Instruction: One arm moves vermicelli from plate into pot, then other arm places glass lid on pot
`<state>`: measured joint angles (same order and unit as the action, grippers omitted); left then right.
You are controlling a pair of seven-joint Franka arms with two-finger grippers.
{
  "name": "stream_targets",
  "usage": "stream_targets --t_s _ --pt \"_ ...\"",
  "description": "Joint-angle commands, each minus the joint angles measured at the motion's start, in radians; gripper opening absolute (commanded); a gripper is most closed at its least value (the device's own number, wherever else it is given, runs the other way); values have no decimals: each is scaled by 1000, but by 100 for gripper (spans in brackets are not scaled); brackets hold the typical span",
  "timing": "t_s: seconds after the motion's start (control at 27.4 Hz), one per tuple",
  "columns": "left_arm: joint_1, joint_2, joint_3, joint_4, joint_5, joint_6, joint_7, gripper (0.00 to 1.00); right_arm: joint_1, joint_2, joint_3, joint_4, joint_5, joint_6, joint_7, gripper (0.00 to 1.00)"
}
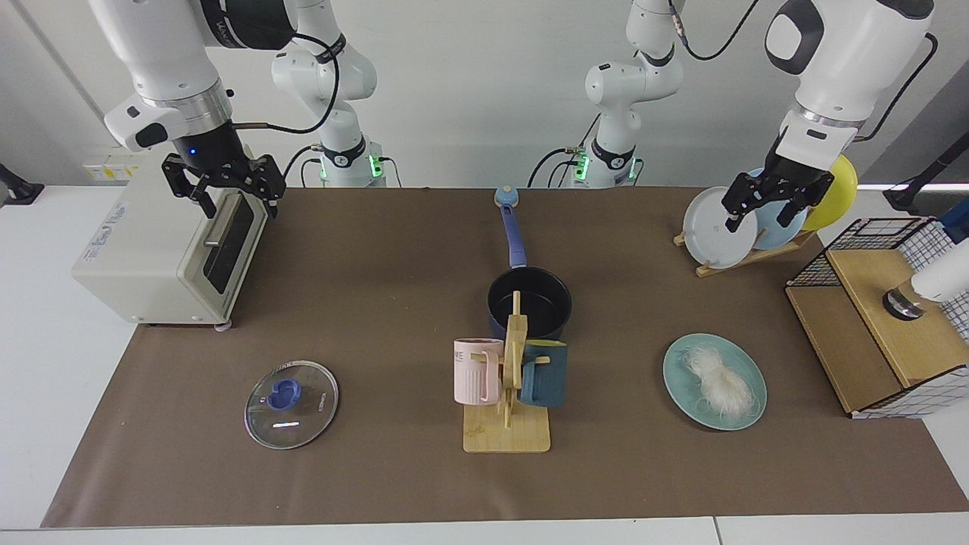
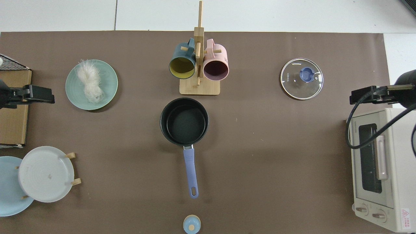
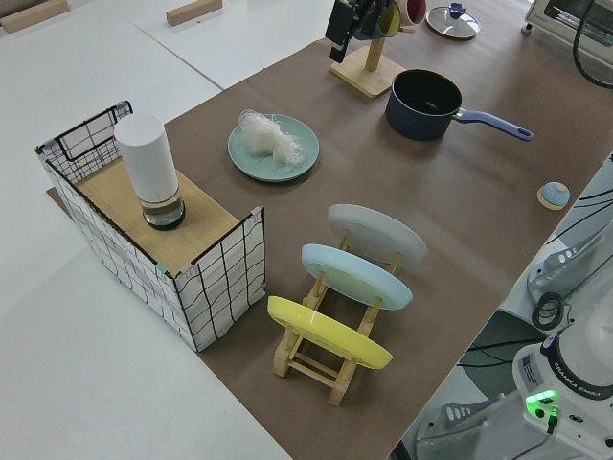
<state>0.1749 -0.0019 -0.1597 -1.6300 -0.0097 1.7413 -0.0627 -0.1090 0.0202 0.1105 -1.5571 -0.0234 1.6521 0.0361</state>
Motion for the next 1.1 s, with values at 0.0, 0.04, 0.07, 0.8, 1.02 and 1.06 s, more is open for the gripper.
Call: stream_targets --t_s 0.0,0.04,0.07,0.8,1.02,1.06 --pt "-3 -26 6 -30 -19 -9 -3 100 -18 -11 9 0 13 -14 -10 99" --pt "-3 -26 6 -31 -19 -20 -6 100 -21 -11 9 0 13 -14 -10 99" --pt "-5 -26 5 -31 -19 -38 -8 100 -24 -9 9 0 13 -12 -10 99" --pt "-15 49 -17 15 7 -22 75 100 9 104 18 135 11 -37 -4 99" --pt "-24 279 -17 176 76 32 32 100 32 294 11 328 3 -78 24 99" --pt "-29 301 -15 177 89 70 9 100 32 323 11 354 3 -74 24 99"
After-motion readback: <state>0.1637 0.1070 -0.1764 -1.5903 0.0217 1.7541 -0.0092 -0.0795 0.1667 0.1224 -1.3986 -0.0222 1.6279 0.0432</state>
